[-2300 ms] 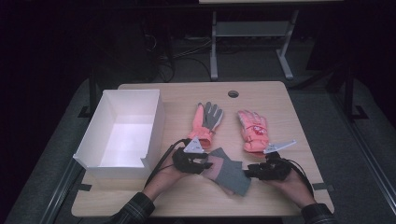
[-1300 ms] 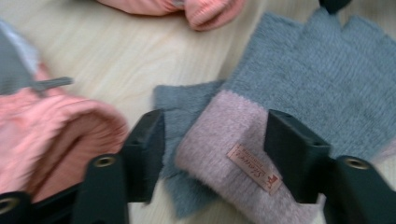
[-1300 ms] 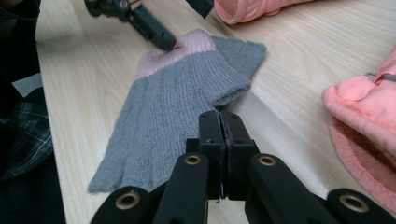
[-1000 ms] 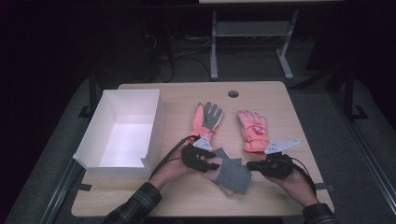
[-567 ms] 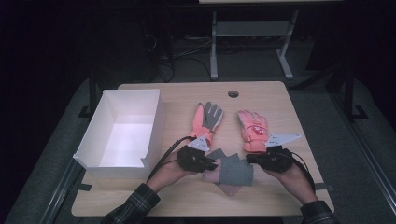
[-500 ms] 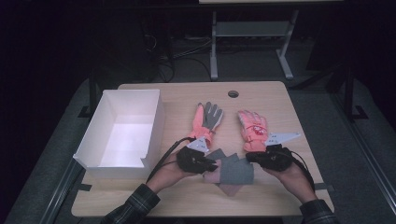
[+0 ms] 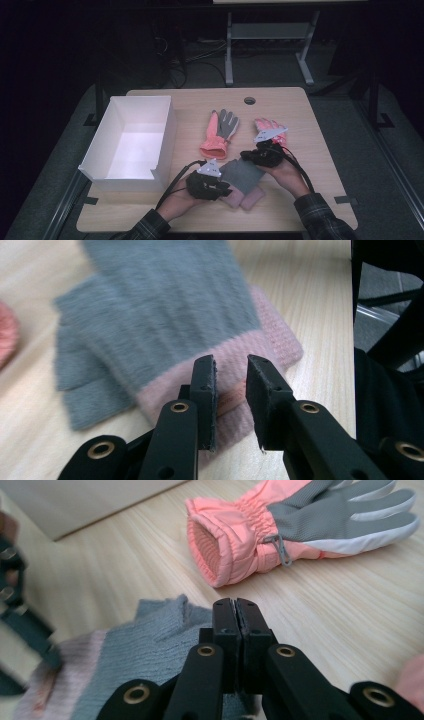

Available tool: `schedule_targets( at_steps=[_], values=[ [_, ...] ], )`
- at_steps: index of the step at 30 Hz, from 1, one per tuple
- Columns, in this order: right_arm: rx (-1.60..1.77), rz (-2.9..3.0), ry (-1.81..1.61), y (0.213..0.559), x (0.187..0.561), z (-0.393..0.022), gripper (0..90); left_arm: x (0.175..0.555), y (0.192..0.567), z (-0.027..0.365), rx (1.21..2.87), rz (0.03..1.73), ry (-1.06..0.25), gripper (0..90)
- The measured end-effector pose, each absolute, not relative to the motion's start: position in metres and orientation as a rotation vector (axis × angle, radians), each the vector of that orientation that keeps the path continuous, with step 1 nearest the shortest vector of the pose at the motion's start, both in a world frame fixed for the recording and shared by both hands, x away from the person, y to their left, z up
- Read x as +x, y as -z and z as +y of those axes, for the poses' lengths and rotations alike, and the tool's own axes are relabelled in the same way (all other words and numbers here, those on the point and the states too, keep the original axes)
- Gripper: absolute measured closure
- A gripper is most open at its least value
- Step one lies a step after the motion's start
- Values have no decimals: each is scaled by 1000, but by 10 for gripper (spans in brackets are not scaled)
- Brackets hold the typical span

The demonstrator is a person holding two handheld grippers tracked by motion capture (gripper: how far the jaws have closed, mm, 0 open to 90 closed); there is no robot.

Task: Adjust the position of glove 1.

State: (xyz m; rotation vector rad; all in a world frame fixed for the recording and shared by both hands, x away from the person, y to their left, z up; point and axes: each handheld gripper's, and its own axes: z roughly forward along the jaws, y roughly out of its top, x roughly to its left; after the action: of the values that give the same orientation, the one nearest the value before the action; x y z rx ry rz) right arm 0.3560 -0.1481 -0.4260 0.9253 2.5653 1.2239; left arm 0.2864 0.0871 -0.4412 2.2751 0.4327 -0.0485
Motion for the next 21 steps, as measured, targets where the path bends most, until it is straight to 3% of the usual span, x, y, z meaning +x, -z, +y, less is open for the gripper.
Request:
schedule_targets(
  at_steps=[1, 3, 6, 11, 14, 15, 21],
  values=[
    [932, 2569, -1207, 429, 358, -145, 859, 286, 442, 86, 2272, 433, 49, 721],
    [943, 2553, -1184, 432, 360, -141, 715, 287, 440, 88, 2274, 423, 31, 714],
    [955, 2541, -1180, 429, 356, -147, 623, 290, 435, 96, 2249, 462, -3, 713],
    [1015, 2550, -1161, 427, 337, -165, 670, 298, 434, 113, 2261, 531, -59, 763],
    [1054, 2535, -1135, 432, 322, -183, 798, 296, 437, 122, 2286, 558, -63, 825],
    [1078, 2548, -1104, 437, 314, -196, 871, 296, 438, 125, 2311, 551, -71, 882],
    [1130, 2613, -1029, 452, 300, -208, 897, 293, 448, 122, 2365, 571, -41, 894]
  ],
)
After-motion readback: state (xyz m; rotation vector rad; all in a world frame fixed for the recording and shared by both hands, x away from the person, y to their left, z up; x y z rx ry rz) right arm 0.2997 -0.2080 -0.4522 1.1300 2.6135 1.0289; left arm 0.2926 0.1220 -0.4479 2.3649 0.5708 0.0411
